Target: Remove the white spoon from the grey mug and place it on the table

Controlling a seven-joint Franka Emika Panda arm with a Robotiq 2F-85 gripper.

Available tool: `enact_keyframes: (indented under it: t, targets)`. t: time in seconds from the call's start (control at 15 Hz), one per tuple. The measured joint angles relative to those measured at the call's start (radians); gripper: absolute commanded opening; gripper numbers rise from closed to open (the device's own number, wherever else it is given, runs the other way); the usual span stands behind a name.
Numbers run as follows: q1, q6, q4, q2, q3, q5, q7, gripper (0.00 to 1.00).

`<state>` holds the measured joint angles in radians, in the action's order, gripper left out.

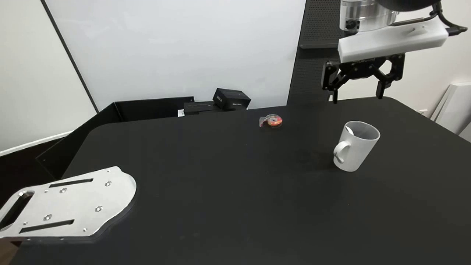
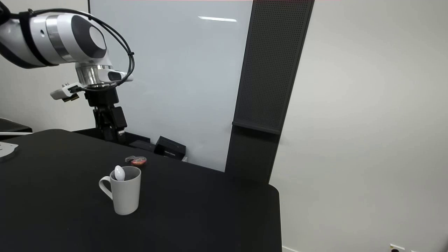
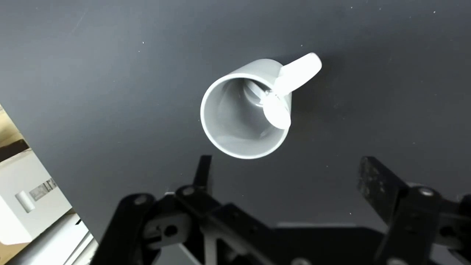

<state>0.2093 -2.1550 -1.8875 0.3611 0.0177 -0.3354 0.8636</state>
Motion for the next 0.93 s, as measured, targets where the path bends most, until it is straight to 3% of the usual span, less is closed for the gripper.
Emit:
enact_keyframes:
  t: [0.93]
  targets:
    - [0.003, -0.139, -0.038, 0.063, -0.008, 0.000, -0.001, 1.00]
